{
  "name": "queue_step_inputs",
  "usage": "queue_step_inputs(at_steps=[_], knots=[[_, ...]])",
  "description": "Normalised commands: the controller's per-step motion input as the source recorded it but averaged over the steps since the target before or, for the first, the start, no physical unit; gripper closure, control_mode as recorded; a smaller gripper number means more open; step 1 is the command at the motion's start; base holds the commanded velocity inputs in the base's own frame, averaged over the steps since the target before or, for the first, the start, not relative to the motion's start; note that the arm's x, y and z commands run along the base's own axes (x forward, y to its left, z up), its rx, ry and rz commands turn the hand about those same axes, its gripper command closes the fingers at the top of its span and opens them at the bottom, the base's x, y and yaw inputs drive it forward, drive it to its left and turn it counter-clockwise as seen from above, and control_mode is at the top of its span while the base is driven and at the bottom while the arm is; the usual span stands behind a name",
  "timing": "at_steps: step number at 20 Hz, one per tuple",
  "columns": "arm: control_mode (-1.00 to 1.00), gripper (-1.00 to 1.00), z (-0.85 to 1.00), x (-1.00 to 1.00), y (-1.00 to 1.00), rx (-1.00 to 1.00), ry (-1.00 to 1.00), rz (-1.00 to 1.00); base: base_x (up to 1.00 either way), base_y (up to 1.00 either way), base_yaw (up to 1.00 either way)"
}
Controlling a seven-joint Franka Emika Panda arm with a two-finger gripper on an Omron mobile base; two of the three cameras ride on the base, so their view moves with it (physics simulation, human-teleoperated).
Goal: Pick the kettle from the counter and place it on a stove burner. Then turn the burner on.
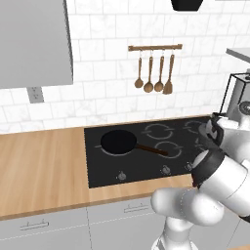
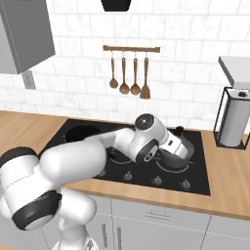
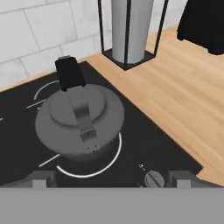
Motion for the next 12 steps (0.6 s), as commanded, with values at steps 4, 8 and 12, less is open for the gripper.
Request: queue_step_inputs(at_steps=[4,8,12], knots=[[-1.00,-1.00,0.26,-0.59,-0.02,0.00,0.02,0.15,0.00,0.00,0.00],[-1.00,-1.00,0.04,-0.69,0.00,0.00,0.08,0.23,0.00,0.00,0.00],[-1.00,-1.00,0.00,-0.73,0.00,0.00,0.11,0.30,0.00,0.00,0.00]])
